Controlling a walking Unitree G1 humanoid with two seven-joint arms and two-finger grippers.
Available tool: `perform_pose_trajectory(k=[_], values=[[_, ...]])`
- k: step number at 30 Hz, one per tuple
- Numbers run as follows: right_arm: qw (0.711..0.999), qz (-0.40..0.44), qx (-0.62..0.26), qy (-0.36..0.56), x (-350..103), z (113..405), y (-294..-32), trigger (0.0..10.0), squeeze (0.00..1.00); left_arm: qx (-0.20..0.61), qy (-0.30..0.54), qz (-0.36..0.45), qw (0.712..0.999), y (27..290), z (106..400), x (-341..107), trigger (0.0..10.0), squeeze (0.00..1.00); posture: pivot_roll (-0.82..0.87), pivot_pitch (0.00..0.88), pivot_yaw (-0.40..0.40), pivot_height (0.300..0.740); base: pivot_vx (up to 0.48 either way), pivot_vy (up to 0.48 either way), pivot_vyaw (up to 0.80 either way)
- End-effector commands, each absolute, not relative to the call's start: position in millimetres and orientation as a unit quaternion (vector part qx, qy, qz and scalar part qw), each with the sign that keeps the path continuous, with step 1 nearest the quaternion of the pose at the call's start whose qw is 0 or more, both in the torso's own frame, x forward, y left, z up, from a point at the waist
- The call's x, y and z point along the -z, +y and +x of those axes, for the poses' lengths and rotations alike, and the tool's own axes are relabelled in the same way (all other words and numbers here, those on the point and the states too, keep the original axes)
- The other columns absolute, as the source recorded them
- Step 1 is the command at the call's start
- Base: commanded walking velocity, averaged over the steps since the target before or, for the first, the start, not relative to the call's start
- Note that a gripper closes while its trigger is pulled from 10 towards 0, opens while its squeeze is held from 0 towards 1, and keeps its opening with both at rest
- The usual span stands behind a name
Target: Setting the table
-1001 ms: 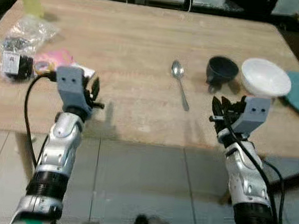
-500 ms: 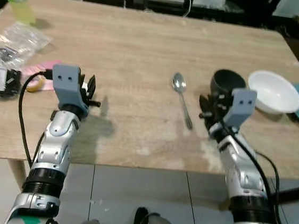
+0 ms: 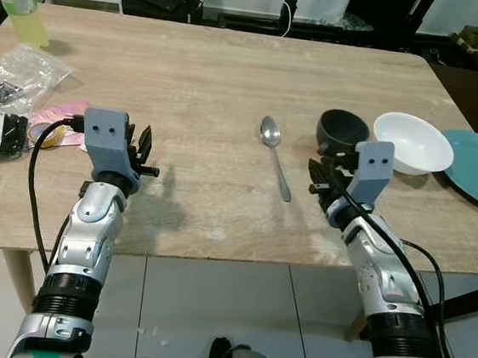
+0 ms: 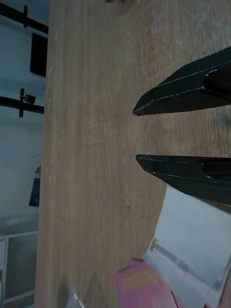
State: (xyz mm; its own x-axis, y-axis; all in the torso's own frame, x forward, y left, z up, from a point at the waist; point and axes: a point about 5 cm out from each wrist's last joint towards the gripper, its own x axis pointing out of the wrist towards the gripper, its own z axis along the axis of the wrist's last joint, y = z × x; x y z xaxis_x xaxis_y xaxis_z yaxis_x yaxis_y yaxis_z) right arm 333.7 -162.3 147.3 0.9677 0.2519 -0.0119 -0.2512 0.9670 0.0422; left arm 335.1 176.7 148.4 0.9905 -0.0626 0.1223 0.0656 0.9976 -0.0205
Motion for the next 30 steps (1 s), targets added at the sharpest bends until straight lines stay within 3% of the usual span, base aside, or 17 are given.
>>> perform_pose_trajectory(k=[1,24,30], values=[[0.991,0.014,-0.132,0.013,-148.7,333.2,-161.0,10.0,0.0,0.036,-0.047,-0.014,0.998,174.7,333.6,-142.4,10.0,0.0,0.06,0.089,-0.032,0.74,0.0,0.0,0.0],[0.988,0.01,-0.153,0.029,-149.5,328.5,-153.4,10.0,0.0,0.03,-0.037,-0.028,0.998,177.1,333.0,-140.3,10.0,0.0,0.06,0.091,-0.036,0.74,0.0,0.0,0.0],[0.987,0.01,-0.157,0.032,-150.2,327.4,-152.4,10.0,0.0,0.035,-0.032,-0.027,0.999,175.9,333.0,-139.4,10.0,0.0,0.06,0.093,-0.037,0.74,0.0,0.4,0.0]])
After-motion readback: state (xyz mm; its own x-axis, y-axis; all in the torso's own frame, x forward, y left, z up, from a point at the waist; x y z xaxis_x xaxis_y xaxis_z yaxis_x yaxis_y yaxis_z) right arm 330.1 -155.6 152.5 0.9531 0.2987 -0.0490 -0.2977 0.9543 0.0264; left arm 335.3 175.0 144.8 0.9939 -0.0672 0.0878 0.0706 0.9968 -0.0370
